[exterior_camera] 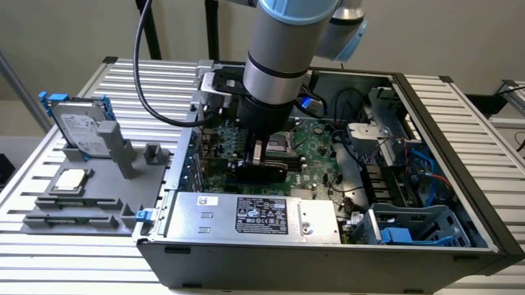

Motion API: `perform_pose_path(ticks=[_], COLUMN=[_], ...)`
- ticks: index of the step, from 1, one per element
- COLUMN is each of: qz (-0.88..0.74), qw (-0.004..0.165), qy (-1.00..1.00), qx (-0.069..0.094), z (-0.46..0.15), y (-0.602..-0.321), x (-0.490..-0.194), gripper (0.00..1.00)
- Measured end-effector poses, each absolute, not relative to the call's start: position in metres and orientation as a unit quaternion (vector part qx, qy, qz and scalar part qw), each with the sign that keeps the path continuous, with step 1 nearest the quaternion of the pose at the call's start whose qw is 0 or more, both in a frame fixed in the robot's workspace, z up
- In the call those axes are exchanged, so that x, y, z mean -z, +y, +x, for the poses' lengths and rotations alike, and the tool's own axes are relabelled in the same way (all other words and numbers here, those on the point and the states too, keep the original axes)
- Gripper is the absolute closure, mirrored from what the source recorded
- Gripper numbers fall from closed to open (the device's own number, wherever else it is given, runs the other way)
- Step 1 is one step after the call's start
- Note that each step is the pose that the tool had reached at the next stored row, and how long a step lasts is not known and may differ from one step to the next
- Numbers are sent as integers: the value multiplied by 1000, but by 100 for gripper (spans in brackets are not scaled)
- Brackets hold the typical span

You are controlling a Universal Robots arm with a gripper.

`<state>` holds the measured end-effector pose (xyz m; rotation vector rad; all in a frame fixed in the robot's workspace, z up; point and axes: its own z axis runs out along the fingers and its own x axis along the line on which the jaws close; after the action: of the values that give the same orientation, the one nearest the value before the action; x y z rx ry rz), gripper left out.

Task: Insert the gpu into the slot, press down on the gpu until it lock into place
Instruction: 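Insert the gpu into the slot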

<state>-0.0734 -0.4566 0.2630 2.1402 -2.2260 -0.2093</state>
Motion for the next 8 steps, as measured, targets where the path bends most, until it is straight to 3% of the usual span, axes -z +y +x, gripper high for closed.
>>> perform_pose_path(ticks=[8], qz=[691], qw=[25], qy=[-719], qx=[69], z=[-73], y=[-457], x=[-263], gripper=[74])
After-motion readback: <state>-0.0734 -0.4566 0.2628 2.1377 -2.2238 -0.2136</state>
